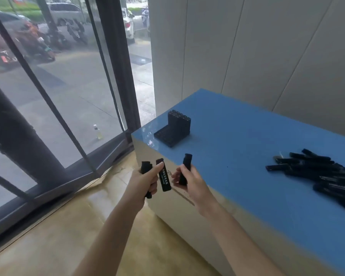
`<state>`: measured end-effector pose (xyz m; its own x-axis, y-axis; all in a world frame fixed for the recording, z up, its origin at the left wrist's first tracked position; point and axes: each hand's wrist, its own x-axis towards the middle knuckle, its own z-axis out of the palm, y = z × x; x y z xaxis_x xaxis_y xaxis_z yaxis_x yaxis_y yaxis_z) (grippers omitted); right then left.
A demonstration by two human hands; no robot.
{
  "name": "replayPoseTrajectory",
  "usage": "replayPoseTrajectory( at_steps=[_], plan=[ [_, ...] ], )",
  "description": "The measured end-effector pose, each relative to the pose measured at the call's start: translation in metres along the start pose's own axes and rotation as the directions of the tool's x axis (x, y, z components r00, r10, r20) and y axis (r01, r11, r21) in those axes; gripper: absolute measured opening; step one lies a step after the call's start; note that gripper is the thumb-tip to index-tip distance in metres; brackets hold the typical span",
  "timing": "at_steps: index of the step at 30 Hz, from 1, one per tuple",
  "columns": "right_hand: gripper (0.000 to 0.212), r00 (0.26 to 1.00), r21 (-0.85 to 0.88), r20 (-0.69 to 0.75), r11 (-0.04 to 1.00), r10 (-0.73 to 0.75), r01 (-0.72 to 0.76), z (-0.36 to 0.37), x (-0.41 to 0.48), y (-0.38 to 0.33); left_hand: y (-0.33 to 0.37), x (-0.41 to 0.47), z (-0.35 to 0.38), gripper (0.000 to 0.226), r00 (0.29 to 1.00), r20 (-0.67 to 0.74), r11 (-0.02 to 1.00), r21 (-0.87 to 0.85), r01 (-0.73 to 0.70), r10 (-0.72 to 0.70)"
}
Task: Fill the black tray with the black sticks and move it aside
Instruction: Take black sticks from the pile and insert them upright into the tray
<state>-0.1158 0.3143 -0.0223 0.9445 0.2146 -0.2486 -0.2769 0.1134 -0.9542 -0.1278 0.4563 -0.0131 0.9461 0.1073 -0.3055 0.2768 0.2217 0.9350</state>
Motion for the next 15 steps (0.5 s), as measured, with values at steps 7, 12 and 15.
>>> replayPoseTrajectory(
  at_steps=[7,12,15],
  plan=[
    [0.037,0.992,-0.141,-0.116,0.99,-0.041,0.025,0.026,0.06,-0.005,0.02,0.055,-0.052,0.041,0.999,-0.042,1.0,0.01,-0.016,0.016],
    [0.018,0.959,-0.2,-0.209,0.968,-0.193,0.152,0.021,0.121,-0.008,0.04,0.117,-0.06,0.034,0.999,0.03,0.998,0.062,-0.025,0.023],
    [0.011,0.928,-0.217,-0.293,0.961,-0.231,0.171,0.014,0.158,-0.009,0.054,0.157,-0.065,0.028,0.998,0.052,0.995,0.098,-0.029,0.024]
  ],
)
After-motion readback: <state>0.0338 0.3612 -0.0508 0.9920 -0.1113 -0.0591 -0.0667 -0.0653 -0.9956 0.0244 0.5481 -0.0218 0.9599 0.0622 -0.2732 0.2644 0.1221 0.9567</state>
